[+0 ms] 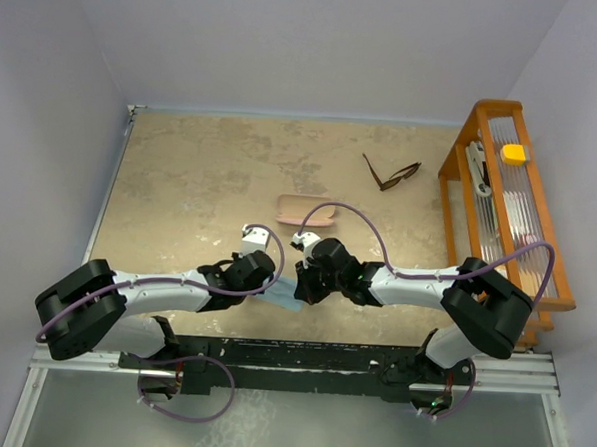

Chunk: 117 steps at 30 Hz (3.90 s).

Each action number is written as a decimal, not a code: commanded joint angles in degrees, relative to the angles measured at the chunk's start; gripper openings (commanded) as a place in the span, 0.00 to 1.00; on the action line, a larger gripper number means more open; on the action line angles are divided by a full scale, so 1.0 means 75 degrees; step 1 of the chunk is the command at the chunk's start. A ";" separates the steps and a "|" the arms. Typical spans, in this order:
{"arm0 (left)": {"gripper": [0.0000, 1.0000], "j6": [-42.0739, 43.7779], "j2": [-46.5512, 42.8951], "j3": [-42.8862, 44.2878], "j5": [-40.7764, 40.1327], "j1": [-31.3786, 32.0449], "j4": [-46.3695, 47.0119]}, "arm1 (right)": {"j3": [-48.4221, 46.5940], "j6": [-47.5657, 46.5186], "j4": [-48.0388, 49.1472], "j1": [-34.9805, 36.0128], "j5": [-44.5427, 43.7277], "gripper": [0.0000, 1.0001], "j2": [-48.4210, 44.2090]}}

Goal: Organize the sunglasses
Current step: Fold the glasses cleaning cloth at the center of the board.

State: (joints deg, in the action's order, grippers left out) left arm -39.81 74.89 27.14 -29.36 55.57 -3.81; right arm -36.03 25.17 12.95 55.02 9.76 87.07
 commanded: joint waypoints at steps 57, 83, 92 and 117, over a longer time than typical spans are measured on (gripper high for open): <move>0.00 -0.0298 -0.0639 0.0302 -0.0640 0.0559 -0.0500 | 0.0172 0.0318 -0.0197 0.0431 0.0059 0.00 -0.0881; 0.00 -0.0293 -0.0558 0.0325 -0.0643 0.0553 -0.0452 | 0.0429 0.0509 0.0333 0.0539 0.0064 0.00 -0.0521; 0.00 -0.0267 -0.0553 0.0328 -0.0623 0.0560 -0.0429 | 0.0398 0.0514 0.0453 0.0550 0.0053 0.00 -0.0313; 0.00 -0.0293 -0.0572 0.0262 -0.0585 0.0559 -0.0407 | 0.0492 0.0528 0.0353 0.0636 0.0052 0.19 -0.0542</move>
State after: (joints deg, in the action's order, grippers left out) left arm -41.39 71.46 29.15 -33.23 59.40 -8.25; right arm -32.42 28.71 14.52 59.16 10.02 85.10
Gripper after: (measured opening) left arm 0.002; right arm 0.167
